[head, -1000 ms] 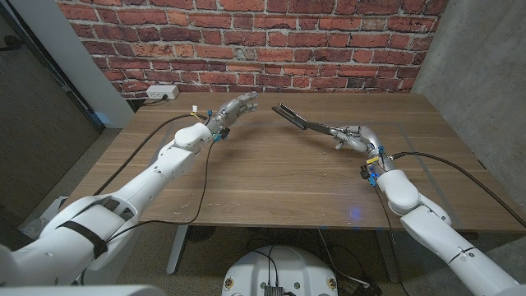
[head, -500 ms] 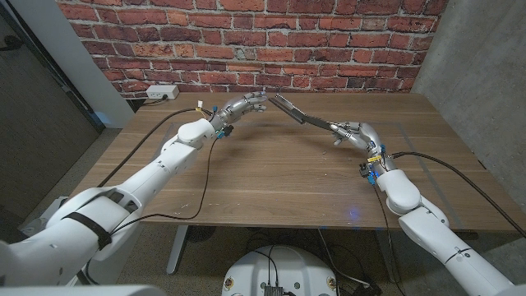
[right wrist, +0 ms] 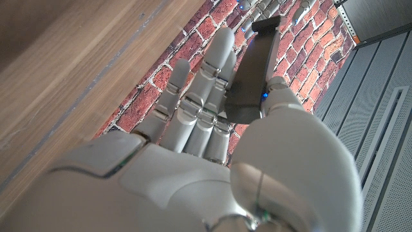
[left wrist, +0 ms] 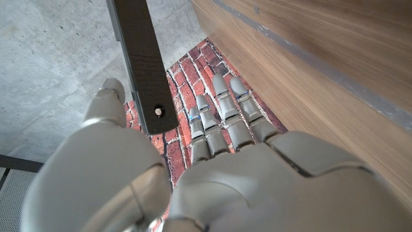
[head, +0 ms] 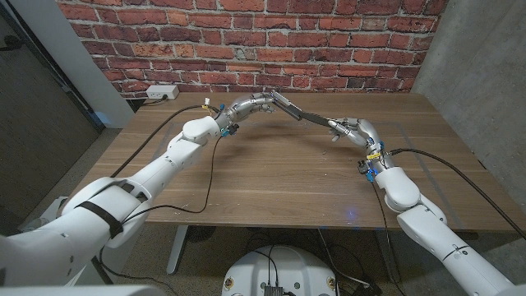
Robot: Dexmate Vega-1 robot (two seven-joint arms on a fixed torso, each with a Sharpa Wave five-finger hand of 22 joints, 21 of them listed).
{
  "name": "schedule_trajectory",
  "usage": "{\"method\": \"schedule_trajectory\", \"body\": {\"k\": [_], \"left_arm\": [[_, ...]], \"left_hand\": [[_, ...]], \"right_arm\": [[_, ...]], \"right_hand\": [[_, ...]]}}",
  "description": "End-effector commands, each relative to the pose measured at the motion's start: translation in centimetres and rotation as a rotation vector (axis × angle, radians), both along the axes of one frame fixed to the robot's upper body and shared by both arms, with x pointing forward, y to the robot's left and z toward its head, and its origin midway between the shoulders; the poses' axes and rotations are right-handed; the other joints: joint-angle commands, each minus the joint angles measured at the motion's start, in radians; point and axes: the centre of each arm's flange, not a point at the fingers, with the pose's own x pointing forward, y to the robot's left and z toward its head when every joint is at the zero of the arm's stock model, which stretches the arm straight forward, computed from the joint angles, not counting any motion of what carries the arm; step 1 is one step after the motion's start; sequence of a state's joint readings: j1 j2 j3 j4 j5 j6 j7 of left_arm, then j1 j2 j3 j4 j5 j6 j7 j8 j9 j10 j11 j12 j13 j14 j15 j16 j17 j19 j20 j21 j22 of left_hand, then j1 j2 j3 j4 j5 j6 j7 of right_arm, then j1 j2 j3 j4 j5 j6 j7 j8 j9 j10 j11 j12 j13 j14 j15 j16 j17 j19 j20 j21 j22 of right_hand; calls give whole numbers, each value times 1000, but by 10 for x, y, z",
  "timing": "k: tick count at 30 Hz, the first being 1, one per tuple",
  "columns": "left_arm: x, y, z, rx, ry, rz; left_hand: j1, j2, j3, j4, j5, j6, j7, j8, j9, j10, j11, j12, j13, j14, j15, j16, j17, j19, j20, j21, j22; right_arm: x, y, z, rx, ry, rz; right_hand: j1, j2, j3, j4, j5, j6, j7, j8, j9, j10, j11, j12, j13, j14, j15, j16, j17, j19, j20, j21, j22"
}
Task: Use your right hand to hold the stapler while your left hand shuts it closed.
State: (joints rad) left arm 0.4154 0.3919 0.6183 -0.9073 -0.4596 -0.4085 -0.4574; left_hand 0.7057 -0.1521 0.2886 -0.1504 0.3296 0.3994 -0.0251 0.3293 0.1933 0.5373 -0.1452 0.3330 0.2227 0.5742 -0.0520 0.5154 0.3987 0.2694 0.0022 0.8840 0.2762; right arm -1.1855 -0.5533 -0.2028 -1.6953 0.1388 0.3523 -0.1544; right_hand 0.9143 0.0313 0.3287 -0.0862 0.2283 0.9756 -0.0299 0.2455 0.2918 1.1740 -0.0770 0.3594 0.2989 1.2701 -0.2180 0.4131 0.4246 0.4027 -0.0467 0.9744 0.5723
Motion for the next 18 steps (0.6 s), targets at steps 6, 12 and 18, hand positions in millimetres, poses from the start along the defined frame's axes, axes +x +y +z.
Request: {"method": "schedule_trajectory", "body": {"k": [6, 12, 18], "left_arm": [[4, -17, -1, -52, 22, -98], [3, -18, -1, -87, 23, -99], [2, -20, -4, -144, 28, -112]], "left_hand": [[94, 48, 20, -5, 22, 88, 1, 19, 5, 82, -22, 15, 14, 74, -128, 41, 31, 55, -10, 47, 1], [158, 88, 41, -1, 26, 159, 35, 29, 3, 169, -25, 31, 15, 156, -147, 68, 46, 117, -29, 93, -2], [238, 123, 66, 4, 35, 249, 77, 21, 1, 285, -38, 43, -3, 292, -173, 72, 49, 227, -77, 188, -3]], "right_arm": [[-2, 5, 6, -5, -19, 16], [-3, 4, 6, -2, -20, 16], [-3, 3, 7, 10, -25, 20]], "right_hand": [[151, 148, 14, 16, 7, 66, -55, 4, 8, 27, -18, 5, 5, -13, -13, -4, 7, -9, -164, 17, 4], [153, 148, 13, 16, 6, 68, -56, 4, 9, 28, -14, 6, 7, -13, -13, -5, 10, -12, -164, 24, 5], [154, 148, 11, 16, 5, 66, -54, 2, 10, 28, -16, 2, 4, -10, -13, -5, 13, -17, -164, 31, 6]]}}
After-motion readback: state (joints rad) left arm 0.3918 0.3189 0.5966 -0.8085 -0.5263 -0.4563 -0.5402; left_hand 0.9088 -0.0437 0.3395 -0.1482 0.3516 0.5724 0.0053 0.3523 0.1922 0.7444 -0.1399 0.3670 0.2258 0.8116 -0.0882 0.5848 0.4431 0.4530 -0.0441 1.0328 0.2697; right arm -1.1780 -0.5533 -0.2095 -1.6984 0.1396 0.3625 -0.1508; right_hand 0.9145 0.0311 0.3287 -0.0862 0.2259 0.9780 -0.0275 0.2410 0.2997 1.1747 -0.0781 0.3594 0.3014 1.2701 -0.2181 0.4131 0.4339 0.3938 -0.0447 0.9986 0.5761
